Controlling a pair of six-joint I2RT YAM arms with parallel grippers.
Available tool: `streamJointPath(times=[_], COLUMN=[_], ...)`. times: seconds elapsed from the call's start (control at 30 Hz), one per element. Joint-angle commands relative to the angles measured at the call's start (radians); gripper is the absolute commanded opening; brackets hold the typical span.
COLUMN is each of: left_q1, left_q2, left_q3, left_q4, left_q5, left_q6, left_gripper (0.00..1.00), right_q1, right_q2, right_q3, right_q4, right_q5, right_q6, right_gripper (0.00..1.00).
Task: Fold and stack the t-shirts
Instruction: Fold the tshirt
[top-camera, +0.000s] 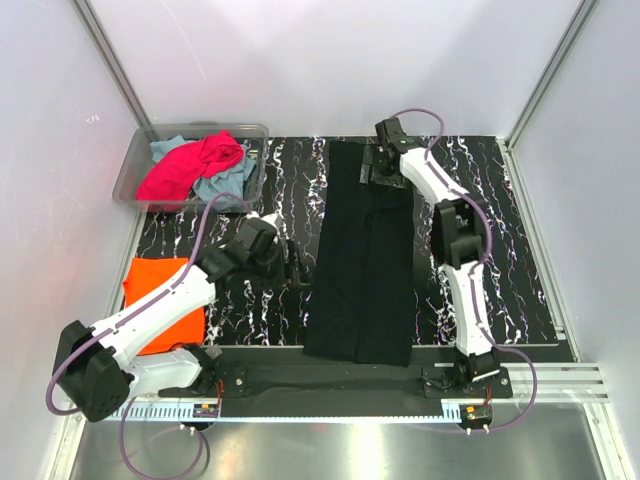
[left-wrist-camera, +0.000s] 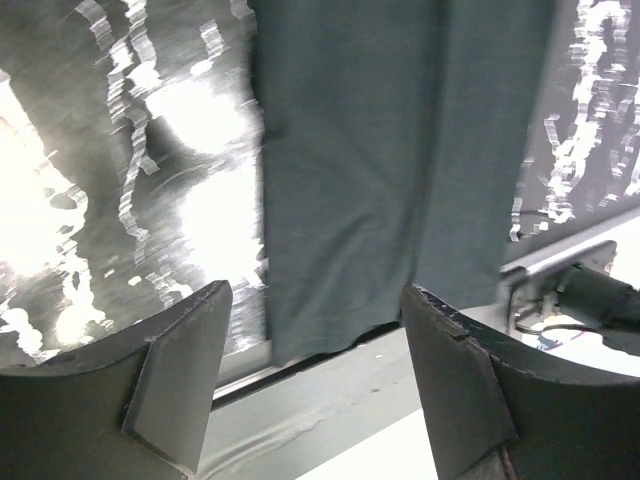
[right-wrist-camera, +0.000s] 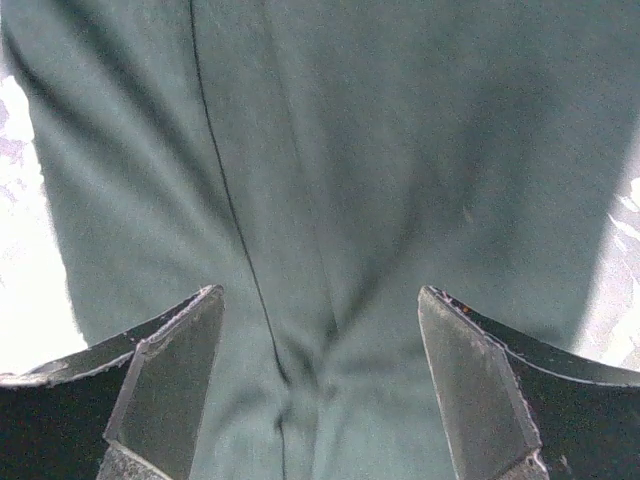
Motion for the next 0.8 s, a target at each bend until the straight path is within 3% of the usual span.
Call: streamJointPath(times=[0.0, 0.23, 0.5, 0.6, 0.77], left_q1=[0.050, 0.105, 0.120, 0.111, 0.061], left_q2=[-0.055, -0.088, -0.042, -0.026, -0.093], left_q3=[-0.053, -0.142, -0.237, -0.283, -0.387], left_q4=[0.026, 0.049, 0.191, 0.216, 0.266], left_q5=[0.029, 0.069, 0.232, 0.284, 0.275], left_q6=[0.019, 0.022, -0.015, -0.039, -0.111], left_gripper=[0.75, 0.76, 0.79, 0.79, 0.75], right_q1=[0.036, 0.062, 0.062, 0.059, 0.035], right_q2=[0.142, 0.441, 0.486, 0.362, -0.021], right_q3=[0.182, 0.657, 0.699, 0.687, 0.419], right_q4=[-0.093, -0.216, 0.005, -0.023, -0.224], right_q5=[0.010, -0.002, -0.128, -0.128, -0.110], right_q6=[-0.050, 0.031, 0.215, 0.171, 0.095], right_gripper=[0.85, 0.82, 0.77, 0.79, 0.88])
